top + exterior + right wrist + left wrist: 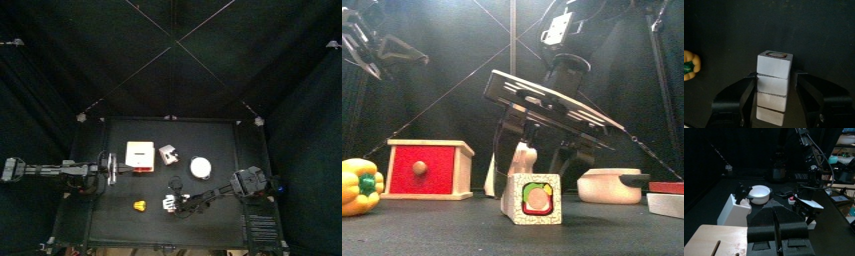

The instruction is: Grab sushi roll

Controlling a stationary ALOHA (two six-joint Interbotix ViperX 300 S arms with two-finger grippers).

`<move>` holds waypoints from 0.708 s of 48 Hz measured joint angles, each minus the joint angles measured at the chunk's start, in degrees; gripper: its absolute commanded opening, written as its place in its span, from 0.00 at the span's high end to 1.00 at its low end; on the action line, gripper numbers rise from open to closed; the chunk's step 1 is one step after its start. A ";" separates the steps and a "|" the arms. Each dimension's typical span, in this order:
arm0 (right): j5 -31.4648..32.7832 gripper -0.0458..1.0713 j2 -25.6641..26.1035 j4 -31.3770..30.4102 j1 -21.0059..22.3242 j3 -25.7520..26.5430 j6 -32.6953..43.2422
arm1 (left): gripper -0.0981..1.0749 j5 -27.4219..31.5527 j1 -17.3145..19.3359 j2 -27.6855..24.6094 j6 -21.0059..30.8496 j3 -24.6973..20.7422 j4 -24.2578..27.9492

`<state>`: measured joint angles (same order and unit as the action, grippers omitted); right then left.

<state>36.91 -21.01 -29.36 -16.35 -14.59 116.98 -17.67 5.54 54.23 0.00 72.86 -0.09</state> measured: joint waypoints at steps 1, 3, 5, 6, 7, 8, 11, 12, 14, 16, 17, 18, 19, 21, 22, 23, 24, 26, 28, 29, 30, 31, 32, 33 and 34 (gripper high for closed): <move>0.00 0.24 0.00 0.00 0.00 0.00 0.00 | 0.94 0.09 0.00 0.00 0.00 -0.09 -0.09; 0.09 0.26 0.00 0.00 0.09 0.09 0.09 | 0.94 0.00 0.00 0.00 0.00 0.00 -0.09; 0.00 0.27 0.09 0.00 0.00 0.00 0.00 | 0.94 0.09 0.00 0.00 0.09 0.00 0.00; 0.00 0.28 0.09 0.00 0.09 0.09 0.00 | 0.94 0.00 0.00 0.00 0.00 0.00 0.00; 0.00 0.28 0.00 -0.09 0.09 0.09 -0.09 | 0.94 0.00 0.00 0.00 0.00 0.00 -0.09; 0.00 0.29 0.09 0.00 0.00 0.09 -0.09 | 0.94 0.09 0.09 0.00 0.00 -0.09 -0.09; 0.09 0.31 0.09 0.00 0.00 0.18 -0.18 | 0.94 0.09 0.00 0.09 0.00 0.00 0.00; 0.09 0.31 0.09 0.00 0.00 0.18 -0.18 | 0.94 0.09 0.09 0.00 0.09 0.00 -0.09; 0.00 0.32 0.09 0.00 0.00 0.18 -0.18 | 0.94 0.09 0.00 0.00 0.00 0.00 0.00; 0.00 0.33 0.09 -0.09 0.00 0.18 -0.18 | 0.94 0.00 0.00 0.00 0.00 0.00 -0.09; 0.00 0.33 0.09 -0.09 0.00 0.09 -0.18 | 0.94 0.00 0.09 0.00 0.09 0.00 0.00; 0.00 0.33 0.26 -0.18 0.09 0.09 -0.18 | 0.94 0.09 0.09 0.00 0.00 0.00 -0.09; 0.00 0.33 0.26 -0.26 0.00 0.18 -0.09 | 0.94 0.00 0.09 0.00 0.00 0.00 0.00; 0.00 0.33 0.62 -0.53 0.09 0.09 -0.09 | 0.94 0.09 0.09 0.00 0.09 0.00 0.00; 0.09 0.33 0.88 -0.79 0.09 0.09 -0.09 | 0.94 0.09 0.09 0.00 0.00 0.00 0.00; 0.00 0.33 1.14 -1.05 0.09 0.09 -0.09 | 0.94 0.00 0.09 0.00 0.00 0.00 -0.09; 0.09 0.33 1.41 -1.32 0.00 0.09 -0.09 | 0.94 0.09 0.09 0.00 0.00 0.00 0.00; 0.09 0.33 2.11 -1.76 0.00 0.09 -0.09 | 0.94 0.09 0.09 0.00 0.09 0.00 0.00; 0.09 0.33 2.81 -2.29 0.00 0.00 -0.09 | 0.94 0.09 0.09 0.00 0.00 0.00 0.00; 0.09 0.33 3.16 -2.55 0.00 -0.09 -0.09 | 0.94 0.09 0.09 0.00 0.00 0.00 -0.09; 0.09 0.33 3.52 -2.72 0.00 -0.09 -0.09 | 0.94 0.09 0.09 0.00 0.09 0.00 -0.09; 0.09 0.33 3.78 -2.90 0.00 -0.26 -0.09 | 0.94 0.09 0.09 0.09 0.00 -0.09 -0.09; 0.09 0.33 4.04 -2.99 0.00 -0.35 -0.09 | 0.94 0.00 0.09 0.09 0.09 0.00 0.00; 0.09 0.33 4.13 -2.99 -0.09 -0.44 -0.09 | 0.94 0.09 0.18 0.00 0.00 -0.09 -0.09; 0.09 0.33 4.22 -2.99 0.00 -0.62 -0.09 | 0.94 0.00 0.09 0.00 0.00 0.00 -0.09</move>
<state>37.00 -16.79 -32.34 -16.35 -15.21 116.89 -17.67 5.63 54.23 0.00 72.86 -0.18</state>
